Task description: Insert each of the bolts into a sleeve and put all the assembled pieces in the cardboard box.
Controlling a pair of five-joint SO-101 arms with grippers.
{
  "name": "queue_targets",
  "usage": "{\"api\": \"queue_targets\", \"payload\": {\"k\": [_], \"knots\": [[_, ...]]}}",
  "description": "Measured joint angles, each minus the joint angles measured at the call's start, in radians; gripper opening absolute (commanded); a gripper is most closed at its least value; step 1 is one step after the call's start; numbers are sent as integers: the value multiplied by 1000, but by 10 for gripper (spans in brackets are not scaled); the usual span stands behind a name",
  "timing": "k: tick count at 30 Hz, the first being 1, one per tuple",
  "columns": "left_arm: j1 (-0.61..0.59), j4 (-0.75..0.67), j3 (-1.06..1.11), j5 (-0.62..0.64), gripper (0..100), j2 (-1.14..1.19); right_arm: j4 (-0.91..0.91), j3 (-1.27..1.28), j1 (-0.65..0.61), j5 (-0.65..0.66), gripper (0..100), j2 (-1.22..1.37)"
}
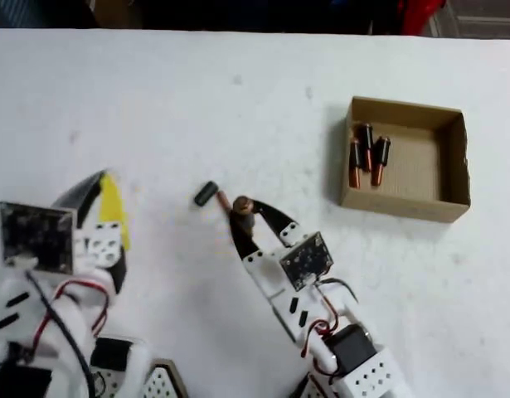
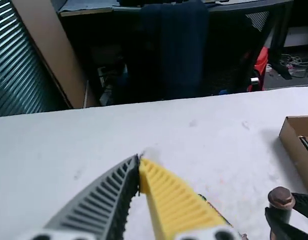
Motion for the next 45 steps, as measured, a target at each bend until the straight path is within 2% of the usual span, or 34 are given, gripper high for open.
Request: {"api": "queue_targets", "payload": {"k": [7, 12, 18, 30, 39, 45], "knots": [[-98, 153, -41, -6, 23, 0, 0, 0, 2, 0, 16, 0], [-114, 222, -41, -6, 23, -18, 0, 0, 58, 0, 16, 0], [-115, 224, -14, -60, 23, -138, 0, 0, 80, 0, 16, 0], [-115, 224, 301, -74, 23, -368, 0, 0, 80, 0, 16, 0], [-115, 224, 457, -74, 23, -385, 0, 0, 80, 0, 16, 0], [-115, 155, 641, -74, 23, -385, 0, 0, 80, 0, 16, 0]]}}
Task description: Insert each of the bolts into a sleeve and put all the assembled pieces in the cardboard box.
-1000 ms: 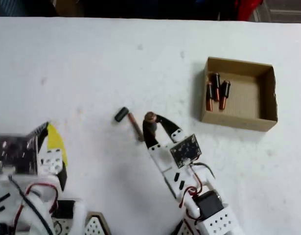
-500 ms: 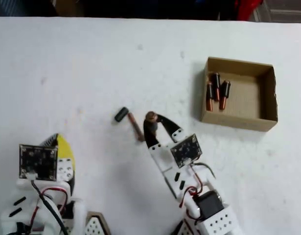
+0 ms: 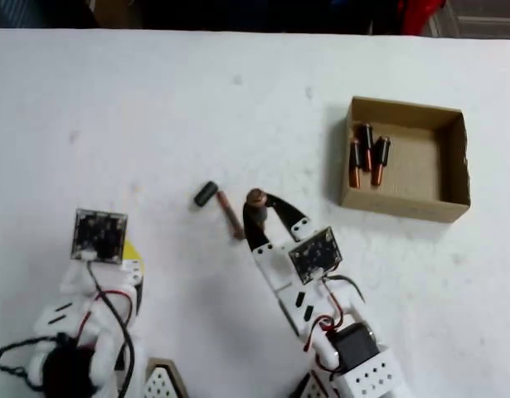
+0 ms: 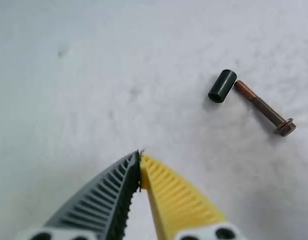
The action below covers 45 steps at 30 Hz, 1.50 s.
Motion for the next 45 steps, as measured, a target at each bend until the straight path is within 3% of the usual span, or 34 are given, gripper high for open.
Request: {"api": "queue_targets", "payload": {"k": [15, 29, 32, 39, 45], "knots": [[0, -49, 350, 2, 23, 0, 0, 0, 0, 0, 16, 0], [0, -86, 410, 3, 23, 3, 37, 0, 9, 0, 16, -2], [0, -86, 410, 3, 23, 3, 75, -25, 77, 0, 16, -2], [0, -86, 410, 3, 23, 3, 420, -295, 318, 0, 16, -2], [0, -86, 410, 3, 23, 3, 529, -474, 376, 57, 16, -2]]}}
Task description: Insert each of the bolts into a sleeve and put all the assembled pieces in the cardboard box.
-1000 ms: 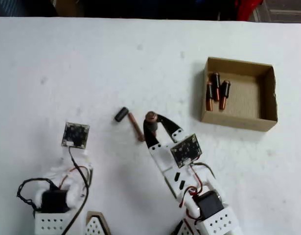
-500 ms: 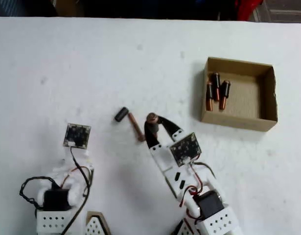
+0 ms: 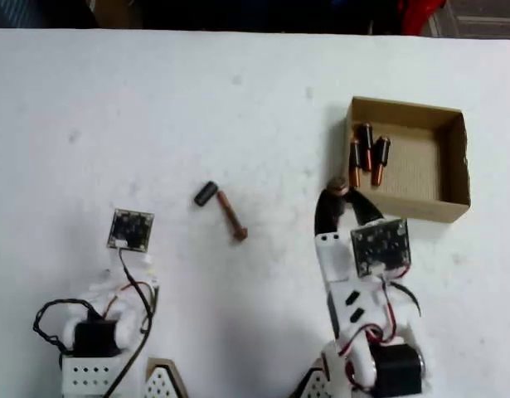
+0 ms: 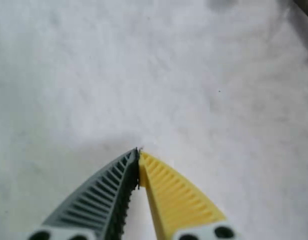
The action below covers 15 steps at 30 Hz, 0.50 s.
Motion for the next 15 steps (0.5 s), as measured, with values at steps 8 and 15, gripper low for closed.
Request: {"api": "queue_targets", "payload": {"k": [8, 15], "knots": [[0, 0, 0, 0, 23, 0, 21, -249, 25, 9, 17, 284], [0, 0, 0, 0, 23, 0, 21, -486, 147, 11, 17, 706]]}}
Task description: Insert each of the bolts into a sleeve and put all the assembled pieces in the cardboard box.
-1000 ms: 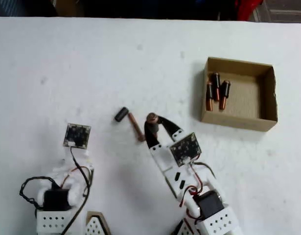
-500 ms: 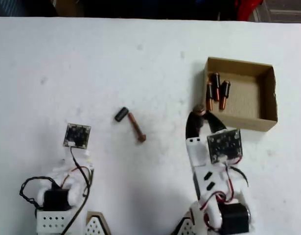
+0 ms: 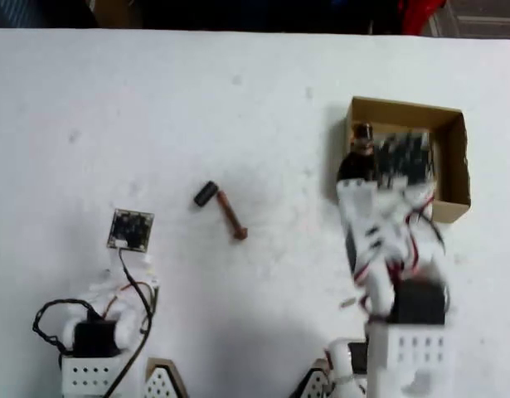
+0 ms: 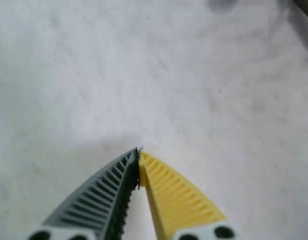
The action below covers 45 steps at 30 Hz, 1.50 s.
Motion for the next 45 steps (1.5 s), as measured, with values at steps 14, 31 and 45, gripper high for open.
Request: {"api": "queue_targets", "payload": {"k": [14, 31, 45], "knots": [[0, 0, 0, 0, 23, 0, -97, -293, 186, 37, 17, 620], [0, 0, 0, 0, 23, 0, -176, -796, 276, 149, 17, 1441], [0, 0, 0, 0, 23, 0, -69, -1131, 287, 152, 52, 1784]]}}
